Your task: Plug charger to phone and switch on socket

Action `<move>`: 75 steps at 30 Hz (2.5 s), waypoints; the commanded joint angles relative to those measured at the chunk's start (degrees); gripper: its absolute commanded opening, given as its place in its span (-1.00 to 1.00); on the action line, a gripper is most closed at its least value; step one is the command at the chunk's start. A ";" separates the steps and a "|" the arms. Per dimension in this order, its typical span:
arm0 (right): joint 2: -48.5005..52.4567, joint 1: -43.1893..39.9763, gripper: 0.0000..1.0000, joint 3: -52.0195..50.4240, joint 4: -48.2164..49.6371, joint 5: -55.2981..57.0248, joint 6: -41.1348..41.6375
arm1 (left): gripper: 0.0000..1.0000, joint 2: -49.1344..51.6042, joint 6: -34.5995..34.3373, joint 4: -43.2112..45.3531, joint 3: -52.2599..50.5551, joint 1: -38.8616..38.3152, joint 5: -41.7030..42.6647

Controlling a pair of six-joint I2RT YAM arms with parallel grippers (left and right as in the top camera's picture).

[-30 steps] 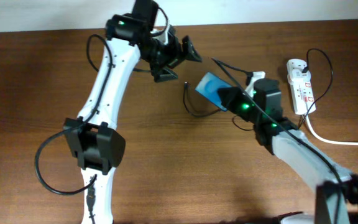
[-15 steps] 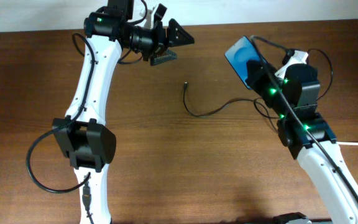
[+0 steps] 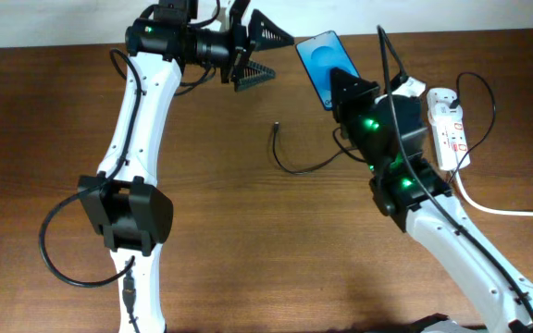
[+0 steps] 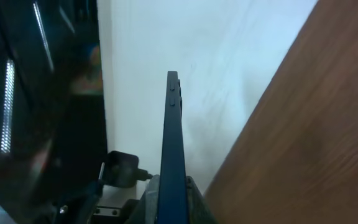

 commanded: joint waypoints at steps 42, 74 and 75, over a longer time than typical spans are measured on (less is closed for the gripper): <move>1.90 9.35 -0.92 2.71 1.25 4.94 9.75 | -0.42 -0.11 -29.44 14.43 0.94 -4.26 -15.17; 1.90 9.22 -0.92 2.71 10.47 7.17 9.79 | -0.67 -0.11 -30.10 21.31 0.94 -4.26 -9.86; 1.90 9.18 -0.92 2.71 10.51 7.54 9.81 | -0.66 -0.11 -30.03 22.32 0.94 -4.26 -9.46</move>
